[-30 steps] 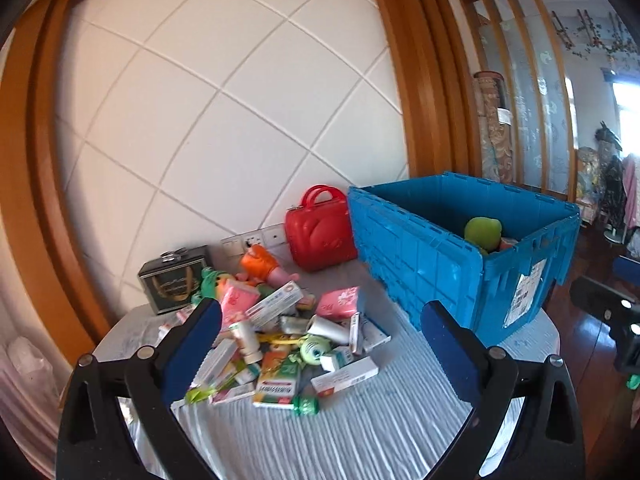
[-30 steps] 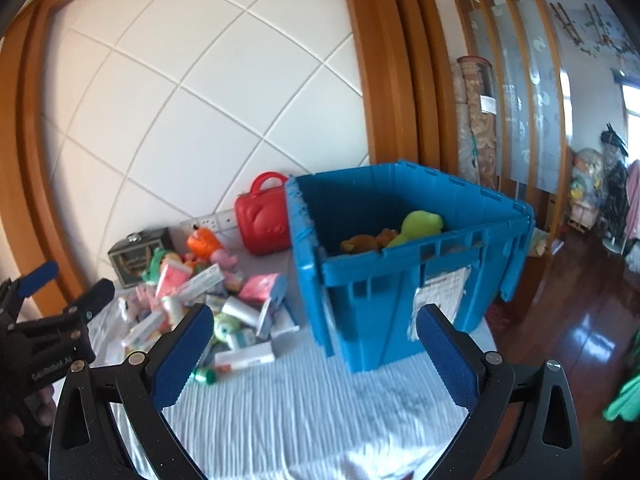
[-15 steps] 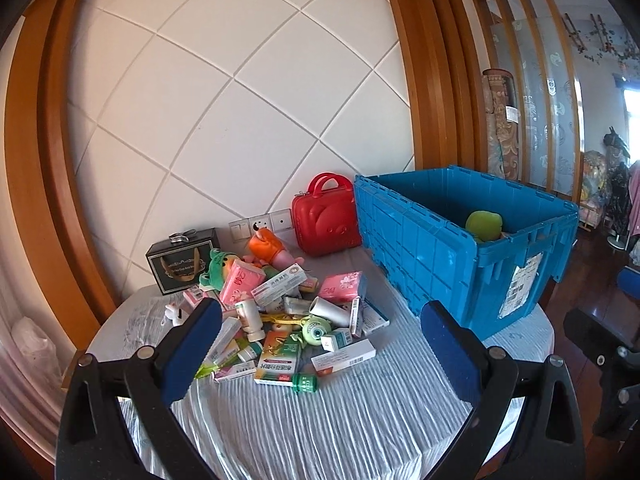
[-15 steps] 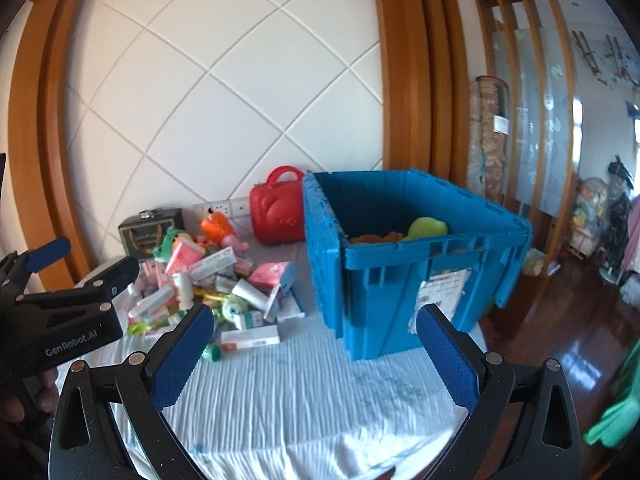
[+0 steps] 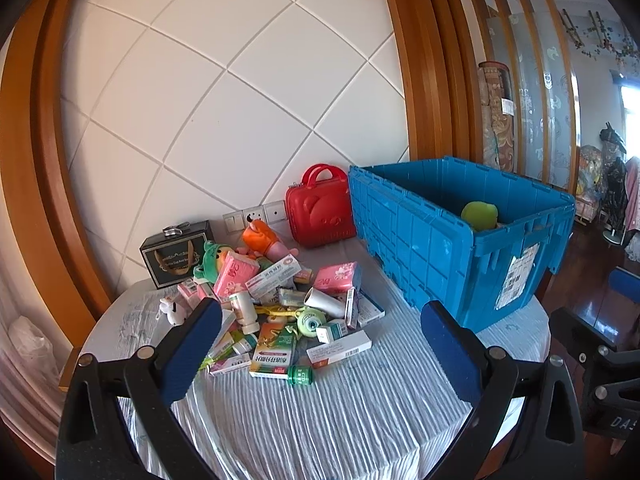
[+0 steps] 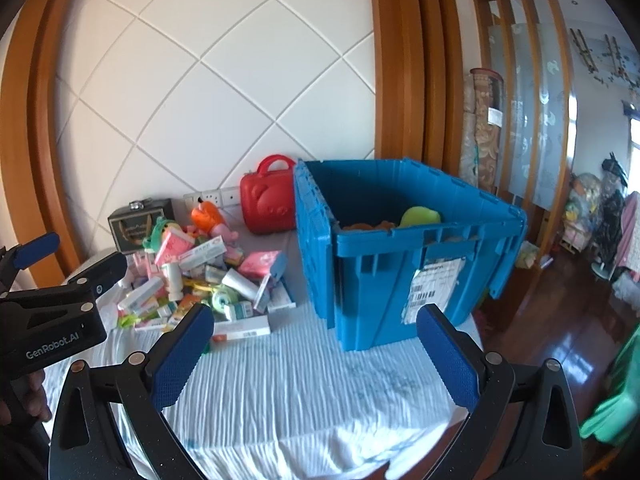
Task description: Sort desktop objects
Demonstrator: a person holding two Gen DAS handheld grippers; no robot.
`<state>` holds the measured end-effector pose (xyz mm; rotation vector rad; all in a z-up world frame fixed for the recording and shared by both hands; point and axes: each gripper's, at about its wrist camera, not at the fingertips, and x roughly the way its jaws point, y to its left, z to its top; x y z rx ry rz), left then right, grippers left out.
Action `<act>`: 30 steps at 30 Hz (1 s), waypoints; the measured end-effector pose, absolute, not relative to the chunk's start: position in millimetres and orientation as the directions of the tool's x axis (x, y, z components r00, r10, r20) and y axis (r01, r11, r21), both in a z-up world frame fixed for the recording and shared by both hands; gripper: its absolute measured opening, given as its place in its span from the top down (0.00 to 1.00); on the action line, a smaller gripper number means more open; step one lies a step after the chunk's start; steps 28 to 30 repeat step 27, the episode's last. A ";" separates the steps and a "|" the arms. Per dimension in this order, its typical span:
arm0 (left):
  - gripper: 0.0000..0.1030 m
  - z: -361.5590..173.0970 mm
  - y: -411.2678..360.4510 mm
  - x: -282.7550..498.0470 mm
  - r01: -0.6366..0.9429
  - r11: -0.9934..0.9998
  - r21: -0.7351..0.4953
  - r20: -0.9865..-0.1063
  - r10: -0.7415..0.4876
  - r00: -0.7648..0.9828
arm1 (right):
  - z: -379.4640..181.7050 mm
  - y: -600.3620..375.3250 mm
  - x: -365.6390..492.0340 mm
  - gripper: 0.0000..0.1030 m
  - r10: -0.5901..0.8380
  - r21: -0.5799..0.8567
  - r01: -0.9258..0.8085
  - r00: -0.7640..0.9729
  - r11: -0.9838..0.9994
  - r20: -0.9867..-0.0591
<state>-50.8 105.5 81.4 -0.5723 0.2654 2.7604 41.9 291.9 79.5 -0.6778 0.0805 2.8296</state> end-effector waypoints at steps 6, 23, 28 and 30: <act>0.02 76.3 97.0 -57.8 -0.312 -0.943 0.113 -0.430 0.237 -0.871 | 76.2 281.8 32.6 0.00 0.178 -0.004 -0.199 -0.870 -0.980 -0.459; 0.02 78.7 74.7 -67.3 -0.241 -0.966 0.094 -0.408 0.183 -0.894 | 71.4 265.2 11.7 0.00 0.101 0.007 -0.119 -0.871 -0.993 -0.481; 0.02 83.8 69.0 -66.6 -0.195 -0.977 0.081 -0.381 0.150 -0.912 | 72.2 267.1 12.1 0.00 0.102 0.008 -0.120 -0.873 -0.993 -0.478; 0.02 83.8 69.0 -66.6 -0.195 -0.977 0.081 -0.381 0.150 -0.912 | 72.2 267.1 12.1 0.00 0.102 0.008 -0.120 -0.873 -0.993 -0.478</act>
